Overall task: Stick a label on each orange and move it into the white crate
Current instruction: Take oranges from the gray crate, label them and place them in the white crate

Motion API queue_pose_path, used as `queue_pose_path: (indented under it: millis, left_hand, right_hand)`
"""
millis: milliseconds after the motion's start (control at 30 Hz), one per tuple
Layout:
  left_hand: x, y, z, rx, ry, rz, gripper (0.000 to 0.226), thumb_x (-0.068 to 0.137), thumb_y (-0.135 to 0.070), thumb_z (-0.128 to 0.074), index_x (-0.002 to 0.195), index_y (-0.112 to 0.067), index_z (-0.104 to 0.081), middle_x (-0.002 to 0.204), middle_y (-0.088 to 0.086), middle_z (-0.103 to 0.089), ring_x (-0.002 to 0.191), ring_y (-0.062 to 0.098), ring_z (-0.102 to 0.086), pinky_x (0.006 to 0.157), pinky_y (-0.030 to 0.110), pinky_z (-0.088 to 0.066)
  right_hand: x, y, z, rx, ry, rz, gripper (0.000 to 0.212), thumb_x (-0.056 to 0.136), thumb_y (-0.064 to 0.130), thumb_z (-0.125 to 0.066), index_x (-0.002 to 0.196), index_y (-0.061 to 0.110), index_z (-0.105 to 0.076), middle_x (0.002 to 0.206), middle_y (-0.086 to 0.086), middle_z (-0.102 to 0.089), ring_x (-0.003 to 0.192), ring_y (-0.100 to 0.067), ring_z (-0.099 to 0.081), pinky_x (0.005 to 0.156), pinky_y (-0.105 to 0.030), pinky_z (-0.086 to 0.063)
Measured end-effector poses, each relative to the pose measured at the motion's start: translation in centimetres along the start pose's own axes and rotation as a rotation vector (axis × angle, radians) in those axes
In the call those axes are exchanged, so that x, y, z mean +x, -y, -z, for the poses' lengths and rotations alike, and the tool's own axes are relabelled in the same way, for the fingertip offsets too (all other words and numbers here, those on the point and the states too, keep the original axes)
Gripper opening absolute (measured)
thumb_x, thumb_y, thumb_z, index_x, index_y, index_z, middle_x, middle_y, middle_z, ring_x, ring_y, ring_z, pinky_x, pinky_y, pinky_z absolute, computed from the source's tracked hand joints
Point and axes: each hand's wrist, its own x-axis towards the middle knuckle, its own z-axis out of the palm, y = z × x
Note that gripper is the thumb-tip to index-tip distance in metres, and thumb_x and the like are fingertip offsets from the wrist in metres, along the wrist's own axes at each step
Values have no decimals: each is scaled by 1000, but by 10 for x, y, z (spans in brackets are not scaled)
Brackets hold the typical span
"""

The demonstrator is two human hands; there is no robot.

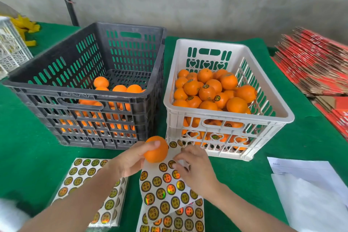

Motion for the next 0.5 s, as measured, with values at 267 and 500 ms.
queue_pose_path:
  millis: [267,500]
  left_hand:
    - [3,17,0,-245,-83,-27,117,10,-50,-93,114,-13,-55,92,18,-73,78,31,-72,60,35,-57]
    - [1,18,2,-159,-81,13,117,8,-54,-91,111,-14,-53,83,16,-74,71,29,-72,55,32,-56]
  right_hand:
    - [-11,3,-14,72,36,-140,26,85,24,-67,109,16,-69,93,8,-56,91,-4,-45,85,-13,-33]
    - [-16,9,-15,105,-30,-112,8,77,9,-71,69,11,-69,66,4,-64,66,-5,-52,68,-21,-45]
